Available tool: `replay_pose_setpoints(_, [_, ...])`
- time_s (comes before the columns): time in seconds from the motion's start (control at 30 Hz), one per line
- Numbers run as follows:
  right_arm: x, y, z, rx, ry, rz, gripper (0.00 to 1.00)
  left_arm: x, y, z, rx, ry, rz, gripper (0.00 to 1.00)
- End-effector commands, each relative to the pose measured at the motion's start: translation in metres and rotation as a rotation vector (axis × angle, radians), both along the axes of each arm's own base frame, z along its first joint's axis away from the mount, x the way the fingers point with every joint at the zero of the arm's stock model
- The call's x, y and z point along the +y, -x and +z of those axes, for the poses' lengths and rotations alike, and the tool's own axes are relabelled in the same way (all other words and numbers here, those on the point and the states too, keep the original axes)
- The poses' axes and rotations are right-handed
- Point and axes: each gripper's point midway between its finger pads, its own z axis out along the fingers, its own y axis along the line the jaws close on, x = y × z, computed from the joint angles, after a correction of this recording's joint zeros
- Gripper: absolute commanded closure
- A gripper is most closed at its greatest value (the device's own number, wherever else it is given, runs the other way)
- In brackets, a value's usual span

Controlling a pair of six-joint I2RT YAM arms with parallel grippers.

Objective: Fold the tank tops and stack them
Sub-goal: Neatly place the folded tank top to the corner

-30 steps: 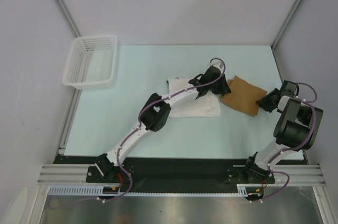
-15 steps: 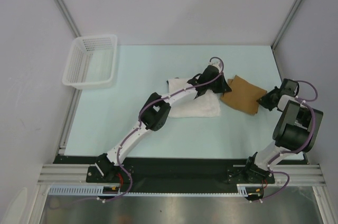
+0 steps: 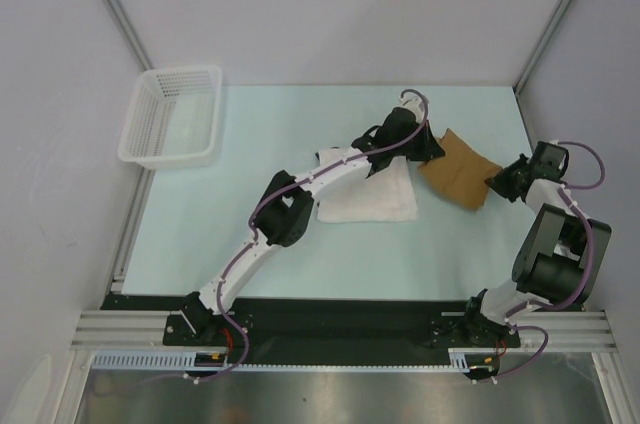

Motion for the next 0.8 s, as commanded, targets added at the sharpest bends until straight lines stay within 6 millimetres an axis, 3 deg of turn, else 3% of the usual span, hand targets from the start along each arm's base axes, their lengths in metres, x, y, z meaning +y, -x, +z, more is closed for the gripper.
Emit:
replay_pose_setpoints(0.0, [0.000, -0.004, 0.011, -0.025, 0.018, 0.021, 1.00, -0.005, 0.005, 0.069, -0.107, 0.081, -0.015, 1.00])
replay_pose_setpoints(0.03, [-0.001, -0.003, 0.008, -0.019, 0.018, 0.020, 1.00, -0.006, 0.006, 0.061, -0.096, 0.072, -0.018, 1.00])
replay_pose_setpoints(0.1, [-0.001, -0.001, -0.001, -0.005, 0.014, 0.015, 0.88, -0.008, 0.009, 0.052, -0.085, 0.059, -0.024, 1.00])
replay_pose_setpoints(0.13, [-0.001, 0.001, -0.006, 0.005, 0.013, 0.013, 0.81, -0.009, 0.010, 0.044, -0.075, 0.050, -0.027, 1.00])
replay_pose_setpoints(0.17, [0.000, 0.002, -0.011, 0.015, 0.006, 0.009, 0.66, -0.008, 0.009, 0.041, -0.070, 0.044, -0.026, 1.00])
replay_pose_setpoints(0.27, [-0.004, 0.002, -0.026, 0.055, 0.019, -0.011, 0.51, -0.008, 0.009, 0.033, -0.062, 0.034, -0.024, 1.00])
replay_pose_setpoints(0.47, [0.000, -0.002, -0.052, 0.097, -0.007, -0.014, 0.43, -0.005, 0.007, 0.028, -0.066, 0.012, -0.016, 1.00])
replay_pose_setpoints(0.57, [0.008, -0.008, -0.058, 0.101, -0.011, 0.007, 0.42, -0.003, 0.005, 0.024, -0.068, -0.005, -0.006, 1.00])
replay_pose_setpoints(0.67, [0.017, -0.014, -0.066, 0.123, -0.005, 0.032, 0.50, -0.001, 0.004, 0.012, -0.056, -0.024, -0.006, 1.00])
replay_pose_setpoints(0.73, [0.021, -0.015, -0.072, 0.137, -0.008, 0.039, 0.69, -0.001, 0.004, -0.001, -0.042, -0.036, -0.010, 1.00])
replay_pose_setpoints(0.77, [0.022, -0.017, -0.071, 0.125, -0.015, 0.043, 0.83, -0.002, 0.003, -0.003, -0.043, -0.028, -0.016, 1.00])
